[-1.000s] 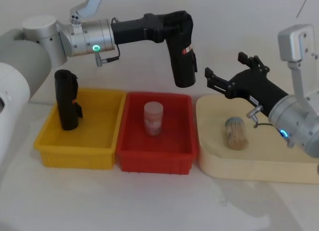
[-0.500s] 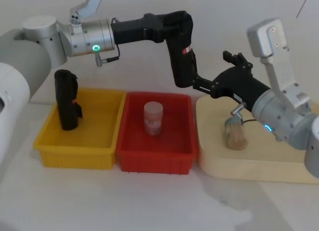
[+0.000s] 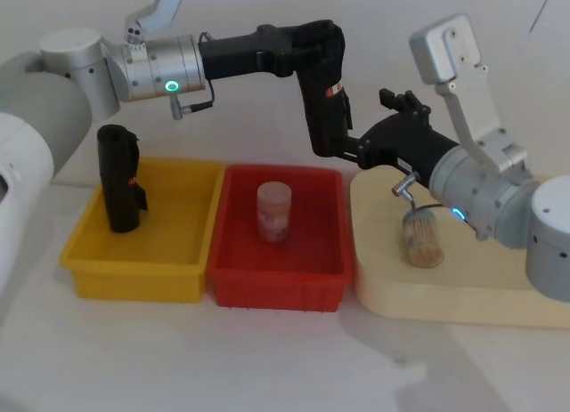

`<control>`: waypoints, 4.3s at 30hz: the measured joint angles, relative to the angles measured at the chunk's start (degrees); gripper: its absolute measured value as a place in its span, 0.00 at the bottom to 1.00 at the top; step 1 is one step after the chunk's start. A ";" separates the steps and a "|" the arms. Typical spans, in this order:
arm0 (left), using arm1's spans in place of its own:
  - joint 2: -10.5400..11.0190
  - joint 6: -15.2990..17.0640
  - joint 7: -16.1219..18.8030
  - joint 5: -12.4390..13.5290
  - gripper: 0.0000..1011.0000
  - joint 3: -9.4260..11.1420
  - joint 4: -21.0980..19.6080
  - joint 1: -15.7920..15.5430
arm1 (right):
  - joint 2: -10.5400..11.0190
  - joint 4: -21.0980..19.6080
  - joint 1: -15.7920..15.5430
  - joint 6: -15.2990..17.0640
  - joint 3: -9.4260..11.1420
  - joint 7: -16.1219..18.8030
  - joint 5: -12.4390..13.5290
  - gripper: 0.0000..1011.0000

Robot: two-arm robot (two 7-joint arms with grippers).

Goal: Pick up the garbage bag with the one hand and transfer it to the other hand.

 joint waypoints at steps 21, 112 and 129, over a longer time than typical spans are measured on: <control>0.00 0.00 0.00 0.00 0.36 0.00 0.00 0.00 | -4.76 3.98 3.93 4.43 -0.82 -0.43 -0.74 0.99; 0.00 0.00 0.00 0.00 0.36 0.00 0.00 0.00 | -13.93 18.99 11.13 -0.19 0.88 -5.65 -3.97 0.56; 0.00 0.00 0.00 0.00 0.36 0.00 0.00 0.00 | -13.94 18.99 11.13 -0.19 0.87 -5.66 -3.97 0.56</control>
